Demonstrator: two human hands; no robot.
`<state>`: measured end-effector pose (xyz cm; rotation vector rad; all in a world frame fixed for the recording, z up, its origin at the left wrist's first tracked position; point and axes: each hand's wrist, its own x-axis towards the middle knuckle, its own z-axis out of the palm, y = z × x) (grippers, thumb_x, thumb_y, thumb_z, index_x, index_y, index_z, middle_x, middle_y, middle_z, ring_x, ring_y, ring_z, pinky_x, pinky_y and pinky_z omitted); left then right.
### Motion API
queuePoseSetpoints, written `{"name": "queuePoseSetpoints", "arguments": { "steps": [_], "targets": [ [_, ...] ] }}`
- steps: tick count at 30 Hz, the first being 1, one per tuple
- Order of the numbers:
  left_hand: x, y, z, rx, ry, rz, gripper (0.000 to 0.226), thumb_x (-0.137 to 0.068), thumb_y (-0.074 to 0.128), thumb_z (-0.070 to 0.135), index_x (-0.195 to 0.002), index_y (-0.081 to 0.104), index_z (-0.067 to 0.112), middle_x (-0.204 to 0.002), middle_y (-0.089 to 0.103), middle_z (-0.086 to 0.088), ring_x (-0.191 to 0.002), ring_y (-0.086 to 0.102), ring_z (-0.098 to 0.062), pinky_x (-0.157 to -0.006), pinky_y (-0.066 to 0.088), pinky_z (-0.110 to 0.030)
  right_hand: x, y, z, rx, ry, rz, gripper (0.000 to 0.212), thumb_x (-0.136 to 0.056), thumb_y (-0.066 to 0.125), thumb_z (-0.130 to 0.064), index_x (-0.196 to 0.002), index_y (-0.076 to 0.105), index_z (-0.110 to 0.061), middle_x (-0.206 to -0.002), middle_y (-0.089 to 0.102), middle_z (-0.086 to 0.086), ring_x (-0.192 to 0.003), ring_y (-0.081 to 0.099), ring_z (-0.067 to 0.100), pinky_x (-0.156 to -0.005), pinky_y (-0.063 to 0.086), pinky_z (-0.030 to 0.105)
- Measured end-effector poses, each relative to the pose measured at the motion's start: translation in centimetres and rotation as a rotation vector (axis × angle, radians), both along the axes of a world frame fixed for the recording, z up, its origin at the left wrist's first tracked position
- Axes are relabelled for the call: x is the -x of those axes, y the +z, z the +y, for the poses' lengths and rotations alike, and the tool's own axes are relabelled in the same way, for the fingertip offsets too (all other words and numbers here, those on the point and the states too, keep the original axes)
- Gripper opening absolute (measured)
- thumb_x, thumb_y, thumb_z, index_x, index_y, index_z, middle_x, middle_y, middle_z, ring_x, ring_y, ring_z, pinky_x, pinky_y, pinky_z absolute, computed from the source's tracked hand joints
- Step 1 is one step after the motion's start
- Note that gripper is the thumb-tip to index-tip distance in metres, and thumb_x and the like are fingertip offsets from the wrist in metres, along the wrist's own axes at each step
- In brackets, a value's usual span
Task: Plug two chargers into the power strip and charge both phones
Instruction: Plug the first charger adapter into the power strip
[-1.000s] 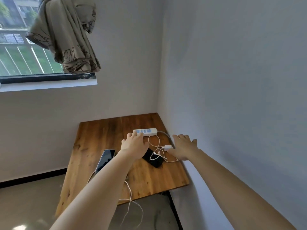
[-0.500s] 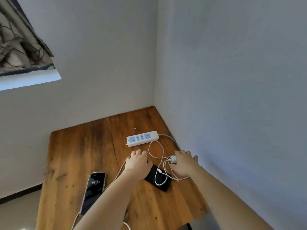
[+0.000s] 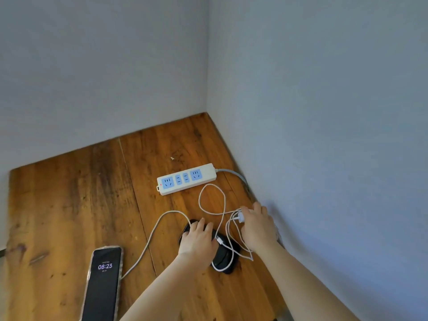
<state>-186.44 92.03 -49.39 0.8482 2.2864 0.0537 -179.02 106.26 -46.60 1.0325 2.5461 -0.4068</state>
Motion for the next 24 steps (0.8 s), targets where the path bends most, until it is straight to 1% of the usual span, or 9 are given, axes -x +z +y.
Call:
{"name": "queuePoseSetpoints", "arguments": {
  "steps": [3,6,11,13,16,18,20,21,24],
  "targets": [
    [0.0,-1.0,0.5,0.031,-0.005,0.051,0.053,-0.097,0.035,0.043,-0.146,0.029,0.024,-0.155,0.028,-0.002,-0.144,0.016,-0.027,-0.113,0.025,-0.045,0.6,-1.5,0.4,-0.032,0.066,-0.060,0.057,-0.090,0.056,-0.010,-0.142,0.034,-0.020,-0.150,0.028,0.014,-0.133,0.034,0.033,-0.104,0.039,0.044],
    [0.0,-1.3,0.9,0.043,-0.032,0.117,0.048,-0.097,0.033,0.042,-0.140,0.039,0.022,-0.147,0.040,-0.001,-0.138,0.024,-0.028,-0.109,0.029,-0.043,1.0,-2.5,1.0,-0.064,0.211,-0.089,0.052,-0.089,0.058,-0.013,-0.138,0.039,-0.016,-0.139,0.041,0.015,-0.121,0.045,0.031,-0.098,0.043,0.041],
    [-0.2,-0.9,1.5,0.076,-0.058,0.166,0.049,-0.096,0.033,0.048,-0.134,0.046,0.019,-0.141,0.046,-0.002,-0.134,0.029,-0.028,-0.105,0.034,-0.041,1.5,-2.2,2.8,0.057,0.156,0.076,0.031,-0.088,0.062,-0.020,-0.118,0.054,-0.018,-0.123,0.052,0.006,-0.108,0.052,0.021,-0.086,0.047,0.029],
    [-0.3,-0.6,1.7,0.086,-0.054,0.161,0.051,-0.095,0.036,0.050,-0.135,0.045,0.019,-0.140,0.045,-0.003,-0.133,0.029,-0.028,-0.104,0.034,-0.041,2.2,-1.3,3.6,0.091,0.125,0.125,0.028,-0.085,0.066,-0.023,-0.111,0.058,-0.018,-0.116,0.056,0.003,-0.104,0.052,0.019,-0.080,0.045,0.026],
    [-0.1,-0.2,1.9,0.099,-0.047,0.142,0.049,-0.095,0.041,0.047,-0.136,0.044,0.020,-0.141,0.043,-0.004,-0.134,0.027,-0.029,-0.106,0.032,-0.041,3.6,0.5,4.7,0.105,0.148,0.188,0.031,-0.077,0.071,-0.039,-0.100,0.063,-0.020,-0.099,0.057,-0.004,-0.097,0.045,0.015,-0.073,0.035,0.026],
    [0.1,0.1,2.2,0.119,-0.045,0.127,0.049,-0.095,0.045,0.043,-0.138,0.042,0.021,-0.143,0.042,-0.005,-0.135,0.025,-0.031,-0.107,0.031,-0.043,4.9,1.7,5.3,0.266,0.062,0.228,0.034,-0.071,0.074,-0.043,-0.098,0.059,-0.027,-0.093,0.054,-0.011,-0.091,0.045,0.010,-0.073,0.040,0.027],
    [0.5,0.3,2.5,0.138,-0.051,0.100,0.050,-0.094,0.048,0.039,-0.140,0.039,0.021,-0.143,0.041,-0.006,-0.136,0.024,-0.032,-0.108,0.030,-0.044,6.4,2.8,5.7,0.538,-0.087,0.272,0.037,-0.070,0.078,-0.036,-0.097,0.053,-0.031,-0.092,0.055,-0.014,-0.084,0.053,0.006,-0.061,0.046,0.016],
    [0.7,0.3,2.6,0.144,-0.050,0.085,0.051,-0.094,0.049,0.037,-0.141,0.037,0.022,-0.143,0.041,-0.007,-0.135,0.025,-0.033,-0.108,0.030,-0.045,7.1,3.1,5.8,0.630,-0.138,0.297,0.037,-0.070,0.079,-0.033,-0.097,0.053,-0.032,-0.092,0.056,-0.014,-0.081,0.055,0.004,-0.054,0.044,0.011],
    [1.4,0.6,3.0,0.074,0.067,0.035,0.050,-0.094,0.049,0.034,-0.142,0.035,0.024,-0.140,0.045,-0.004,-0.132,0.033,-0.028,-0.106,0.034,-0.043,8.9,3.4,6.2,0.680,-0.176,0.352,0.037,-0.071,0.080,-0.033,-0.101,0.057,-0.029,-0.097,0.060,-0.013,-0.083,0.057,0.003,-0.057,0.039,0.012]
  ]
}}
